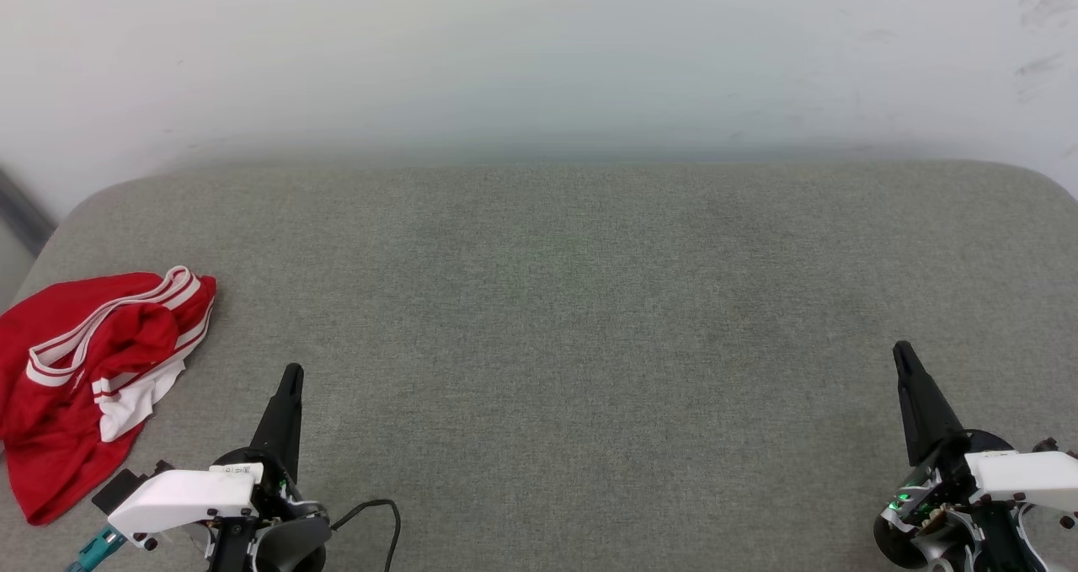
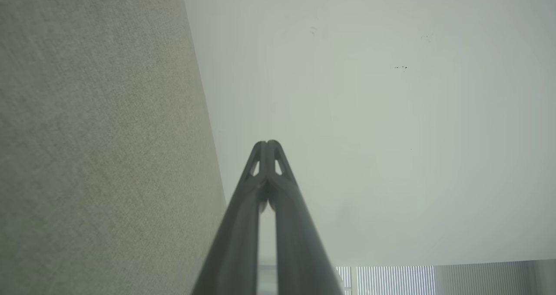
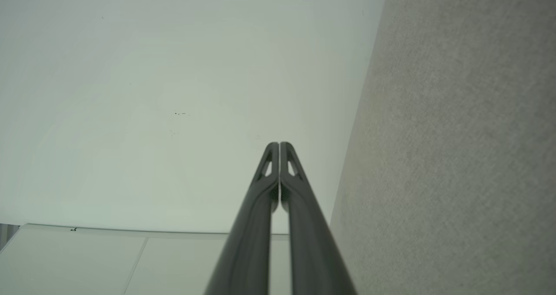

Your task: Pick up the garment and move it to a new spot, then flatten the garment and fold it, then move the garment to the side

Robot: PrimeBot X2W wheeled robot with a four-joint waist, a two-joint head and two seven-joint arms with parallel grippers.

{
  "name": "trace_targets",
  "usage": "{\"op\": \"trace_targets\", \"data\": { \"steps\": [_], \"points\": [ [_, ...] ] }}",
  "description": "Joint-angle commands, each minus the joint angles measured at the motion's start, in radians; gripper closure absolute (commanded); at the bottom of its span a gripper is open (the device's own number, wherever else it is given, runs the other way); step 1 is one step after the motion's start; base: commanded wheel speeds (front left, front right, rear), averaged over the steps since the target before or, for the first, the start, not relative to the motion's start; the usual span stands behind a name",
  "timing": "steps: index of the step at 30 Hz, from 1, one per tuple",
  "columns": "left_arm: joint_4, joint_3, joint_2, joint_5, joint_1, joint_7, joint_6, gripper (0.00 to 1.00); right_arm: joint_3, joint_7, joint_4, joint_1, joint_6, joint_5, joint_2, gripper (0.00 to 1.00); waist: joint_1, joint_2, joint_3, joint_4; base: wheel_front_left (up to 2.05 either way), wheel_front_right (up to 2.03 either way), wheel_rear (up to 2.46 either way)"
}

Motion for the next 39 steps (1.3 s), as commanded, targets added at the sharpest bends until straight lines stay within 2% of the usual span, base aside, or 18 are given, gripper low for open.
{"op": "trace_targets", "data": {
  "steps": [1,39],
  "points": [
    [-0.004,0.002,-0.001,0.0,-0.007,0.001,-0.002,1.0,0.0,0.0,0.001,-0.012,0.0,0.004,0.003,1.0,0.0,0.0,0.0,0.0,0.0,0.0,0.0],
    [-0.004,0.002,-0.001,0.0,-0.007,0.001,-0.002,1.0,0.0,0.0,0.001,-0.012,0.0,0.004,0.003,1.0,0.0,0.0,0.0,0.0,0.0,0.0,0.0]
  ]
}}
